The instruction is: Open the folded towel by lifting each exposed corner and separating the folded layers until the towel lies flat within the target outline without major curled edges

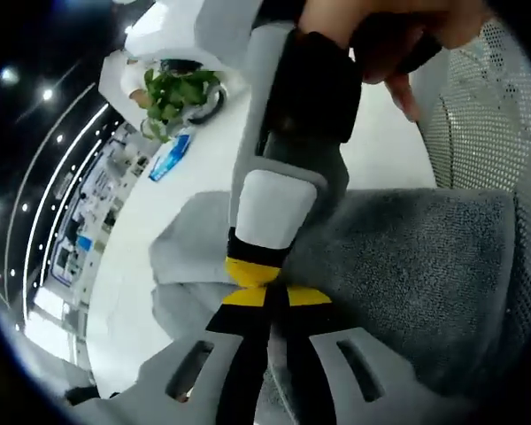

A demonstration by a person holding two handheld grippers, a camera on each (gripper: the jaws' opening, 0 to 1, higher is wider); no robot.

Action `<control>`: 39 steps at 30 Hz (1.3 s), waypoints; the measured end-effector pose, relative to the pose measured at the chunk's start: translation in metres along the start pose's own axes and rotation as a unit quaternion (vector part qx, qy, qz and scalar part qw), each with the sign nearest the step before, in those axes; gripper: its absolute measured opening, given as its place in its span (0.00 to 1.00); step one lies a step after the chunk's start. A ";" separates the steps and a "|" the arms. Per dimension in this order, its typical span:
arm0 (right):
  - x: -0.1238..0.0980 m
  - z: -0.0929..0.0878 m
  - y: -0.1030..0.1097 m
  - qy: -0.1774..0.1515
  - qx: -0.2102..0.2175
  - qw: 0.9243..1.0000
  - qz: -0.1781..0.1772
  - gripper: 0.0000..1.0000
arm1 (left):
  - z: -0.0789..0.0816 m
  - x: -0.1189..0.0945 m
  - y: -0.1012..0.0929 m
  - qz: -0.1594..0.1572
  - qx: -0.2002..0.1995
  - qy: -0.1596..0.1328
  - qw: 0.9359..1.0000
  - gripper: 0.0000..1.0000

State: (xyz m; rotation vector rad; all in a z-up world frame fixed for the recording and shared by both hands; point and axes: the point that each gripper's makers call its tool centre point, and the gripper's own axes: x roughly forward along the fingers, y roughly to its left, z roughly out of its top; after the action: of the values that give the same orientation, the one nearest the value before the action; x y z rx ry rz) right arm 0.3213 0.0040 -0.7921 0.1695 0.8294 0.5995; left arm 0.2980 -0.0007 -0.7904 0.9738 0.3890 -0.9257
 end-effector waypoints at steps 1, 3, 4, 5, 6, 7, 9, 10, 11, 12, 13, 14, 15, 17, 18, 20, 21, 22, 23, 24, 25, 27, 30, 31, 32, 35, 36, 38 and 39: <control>0.000 0.000 0.000 0.001 0.002 1.000 0.001 0.06 | 0.000 0.000 0.000 0.000 0.002 0.000 1.000 0.04; 0.000 0.000 0.000 -0.001 0.007 1.000 0.007 0.05 | 0.000 -0.001 0.002 -0.002 0.000 -0.003 1.000 0.04; 0.000 0.000 0.001 -0.003 0.010 1.000 0.009 0.04 | 0.000 -0.002 0.003 -0.004 -0.011 -0.006 1.000 0.05; 0.000 -0.001 0.001 -0.005 0.014 1.000 0.011 0.03 | -0.001 -0.003 0.003 -0.009 -0.040 -0.009 0.999 0.06; -0.001 0.000 0.001 -0.008 0.024 1.000 0.014 0.02 | -0.001 -0.005 0.005 -0.025 -0.080 -0.016 0.996 0.06; -0.001 0.000 0.001 -0.010 0.030 0.999 0.017 0.02 | 0.000 -0.008 0.006 -0.047 -0.180 -0.025 0.982 0.07; -0.001 -0.001 0.000 -0.012 0.052 0.998 0.025 0.02 | 0.003 -0.014 0.013 -0.071 -0.309 -0.055 0.947 0.09; -0.001 -0.001 0.000 -0.014 0.074 0.997 0.031 0.02 | 0.001 -0.016 0.019 -0.069 -0.356 -0.064 0.930 0.11; -0.001 -0.001 -0.001 -0.014 0.078 0.996 0.031 0.02 | -0.003 -0.018 0.025 -0.064 -0.400 -0.069 0.912 0.13; -0.001 -0.001 -0.002 -0.014 0.075 0.997 0.031 0.02 | -0.009 -0.020 0.031 -0.056 -0.428 -0.068 0.899 0.14; -0.001 -0.001 -0.001 -0.014 0.075 0.997 0.032 0.02 | -0.024 -0.023 0.040 -0.035 -0.443 -0.058 0.894 0.14; 0.000 -0.001 -0.001 -0.014 0.074 0.997 0.031 0.02 | -0.036 -0.024 0.047 -0.013 -0.454 -0.050 0.889 0.14; 0.000 -0.001 0.000 -0.014 0.072 0.997 0.031 0.02 | -0.052 -0.025 0.052 0.007 -0.468 -0.028 0.883 0.14; 0.000 -0.002 0.000 -0.014 0.067 0.997 0.029 0.02 | -0.088 -0.030 0.058 0.054 -0.507 0.031 0.859 0.14; 0.000 -0.001 0.000 -0.014 0.065 0.997 0.029 0.02 | -0.103 -0.034 0.060 0.075 -0.530 0.054 0.843 0.14; 0.001 -0.001 -0.001 -0.014 0.059 0.998 0.027 0.02 | -0.107 -0.037 0.061 0.074 -0.534 0.049 0.841 0.13; 0.001 -0.002 -0.001 -0.013 0.057 0.998 0.027 0.02 | -0.108 -0.038 0.060 0.078 -0.551 0.048 0.829 0.13; 0.001 -0.002 -0.001 -0.013 0.054 0.998 0.026 0.02 | -0.105 -0.035 0.058 0.069 -0.550 0.044 0.831 0.13; 0.001 -0.002 -0.001 -0.014 0.050 0.998 0.026 0.02 | -0.101 -0.031 0.054 0.059 -0.549 0.044 0.832 0.13; 0.002 -0.003 -0.001 -0.015 0.043 0.999 0.027 0.02 | -0.099 -0.028 0.050 0.053 -0.546 0.048 0.835 0.13; 0.002 -0.004 -0.002 -0.016 0.039 0.999 0.028 0.02 | -0.097 -0.025 0.046 0.045 -0.535 0.053 0.842 0.12; 0.003 -0.004 -0.003 -0.022 0.032 0.999 0.030 0.01 | -0.091 -0.026 0.049 0.045 -0.522 0.049 0.850 0.08; 0.002 -0.003 -0.002 -0.027 0.030 0.998 0.038 0.01 | -0.088 -0.029 0.052 0.042 -0.516 0.037 0.855 0.04; 0.002 -0.003 -0.002 -0.026 0.032 0.998 0.038 0.01 | -0.088 -0.030 0.052 0.041 -0.516 0.035 0.855 0.04; 0.003 -0.003 -0.002 -0.025 0.031 0.998 0.039 0.01 | -0.087 -0.030 0.052 0.042 -0.513 0.033 0.856 0.03; -0.001 -0.001 -0.003 -0.027 0.043 0.998 0.039 0.01 | -0.085 -0.033 0.053 0.040 -0.508 0.030 0.860 0.03; -0.007 0.003 -0.001 -0.035 0.049 0.997 0.041 0.01 | -0.084 -0.034 0.056 0.043 -0.519 0.023 0.853 0.03; -0.016 0.010 0.000 -0.054 0.039 0.997 0.042 0.01 | -0.083 -0.036 0.057 0.040 -0.546 0.013 0.837 0.03; -0.018 0.011 -0.001 -0.053 0.040 0.997 0.041 0.01 | -0.084 -0.036 0.058 0.037 -0.545 0.013 0.838 0.03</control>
State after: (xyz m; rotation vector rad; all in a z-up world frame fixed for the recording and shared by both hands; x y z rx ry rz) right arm 0.3205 -0.0062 -0.7742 0.3069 0.7457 0.6297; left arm 0.3338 0.1013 -0.7808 -0.0612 0.7764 -0.4663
